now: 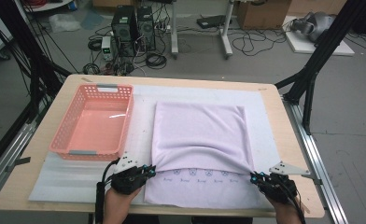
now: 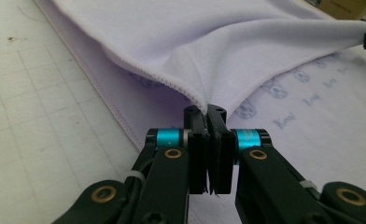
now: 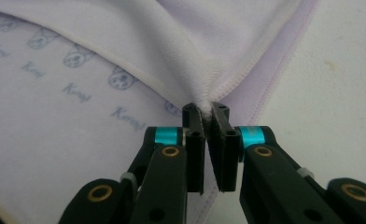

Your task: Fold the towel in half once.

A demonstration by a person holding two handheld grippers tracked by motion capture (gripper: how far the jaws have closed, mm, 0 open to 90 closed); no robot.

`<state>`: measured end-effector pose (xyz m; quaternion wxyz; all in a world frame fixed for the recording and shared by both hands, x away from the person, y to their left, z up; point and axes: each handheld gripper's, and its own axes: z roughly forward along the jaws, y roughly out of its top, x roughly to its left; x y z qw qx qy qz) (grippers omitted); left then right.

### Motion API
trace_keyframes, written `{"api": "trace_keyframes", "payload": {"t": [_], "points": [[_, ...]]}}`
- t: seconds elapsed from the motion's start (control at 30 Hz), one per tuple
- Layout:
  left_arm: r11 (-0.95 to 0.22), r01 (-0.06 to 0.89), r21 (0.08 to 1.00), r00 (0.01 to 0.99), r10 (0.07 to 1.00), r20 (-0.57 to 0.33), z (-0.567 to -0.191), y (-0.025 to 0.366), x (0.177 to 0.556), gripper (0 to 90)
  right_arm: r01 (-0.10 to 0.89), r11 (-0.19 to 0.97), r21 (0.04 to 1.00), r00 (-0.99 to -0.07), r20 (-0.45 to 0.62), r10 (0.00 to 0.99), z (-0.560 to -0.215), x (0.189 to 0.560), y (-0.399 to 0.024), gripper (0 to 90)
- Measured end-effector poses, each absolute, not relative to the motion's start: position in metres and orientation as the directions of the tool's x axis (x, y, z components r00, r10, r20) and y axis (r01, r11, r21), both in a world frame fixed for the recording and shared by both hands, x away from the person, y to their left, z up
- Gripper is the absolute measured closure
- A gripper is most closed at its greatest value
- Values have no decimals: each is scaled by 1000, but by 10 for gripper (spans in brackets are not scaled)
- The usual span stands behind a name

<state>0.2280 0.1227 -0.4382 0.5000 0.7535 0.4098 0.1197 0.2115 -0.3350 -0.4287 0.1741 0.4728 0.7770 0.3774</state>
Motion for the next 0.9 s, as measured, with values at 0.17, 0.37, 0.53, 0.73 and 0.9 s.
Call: {"api": "trace_keyframes", "payload": {"t": [0.17,0.37,0.53,0.73,0.9], "points": [[-164,491,855,659,712,-242,-435,128,212,872,598,269,755,-502,92,860,-425,196,-341,848],[-180,496,850,676,695,-247,-435,131,194,871,597,277,753,-523,104,846,-422,174,-346,849],[-185,501,845,689,676,-261,-435,134,182,872,594,288,751,-541,109,834,-422,157,-348,850],[-185,506,842,700,658,-277,-433,141,168,872,590,286,756,-557,124,821,-420,141,-349,850],[-216,511,832,718,640,-275,-435,144,154,873,585,288,758,-566,127,815,-418,128,-349,851]]}}
